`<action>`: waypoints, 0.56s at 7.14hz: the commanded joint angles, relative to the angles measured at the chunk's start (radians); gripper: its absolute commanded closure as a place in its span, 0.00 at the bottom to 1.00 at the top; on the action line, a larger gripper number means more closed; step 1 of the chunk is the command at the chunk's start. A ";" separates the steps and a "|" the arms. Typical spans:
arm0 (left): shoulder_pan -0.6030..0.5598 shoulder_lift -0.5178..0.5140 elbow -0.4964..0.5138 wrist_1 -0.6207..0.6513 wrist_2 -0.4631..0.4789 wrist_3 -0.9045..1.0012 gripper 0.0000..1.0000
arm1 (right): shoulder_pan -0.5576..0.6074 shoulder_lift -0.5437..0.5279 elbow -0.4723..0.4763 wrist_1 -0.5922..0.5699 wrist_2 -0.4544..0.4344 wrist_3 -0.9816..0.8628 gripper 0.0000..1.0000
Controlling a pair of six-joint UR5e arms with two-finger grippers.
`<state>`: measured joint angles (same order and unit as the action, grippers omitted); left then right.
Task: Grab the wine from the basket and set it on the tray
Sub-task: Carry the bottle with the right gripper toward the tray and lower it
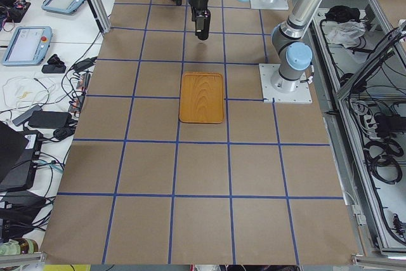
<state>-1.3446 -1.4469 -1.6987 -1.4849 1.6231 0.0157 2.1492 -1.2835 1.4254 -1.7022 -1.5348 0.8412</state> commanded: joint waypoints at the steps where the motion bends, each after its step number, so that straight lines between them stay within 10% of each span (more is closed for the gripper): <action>1: 0.025 0.000 0.001 -0.002 0.001 0.003 0.00 | 0.012 0.012 0.006 -0.014 0.005 0.013 1.00; 4: 0.021 0.000 -0.006 -0.021 -0.003 0.001 0.00 | 0.012 0.024 0.007 -0.008 0.007 0.013 1.00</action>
<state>-1.3228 -1.4470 -1.7025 -1.4956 1.6235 0.0160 2.1607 -1.2635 1.4323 -1.7125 -1.5290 0.8543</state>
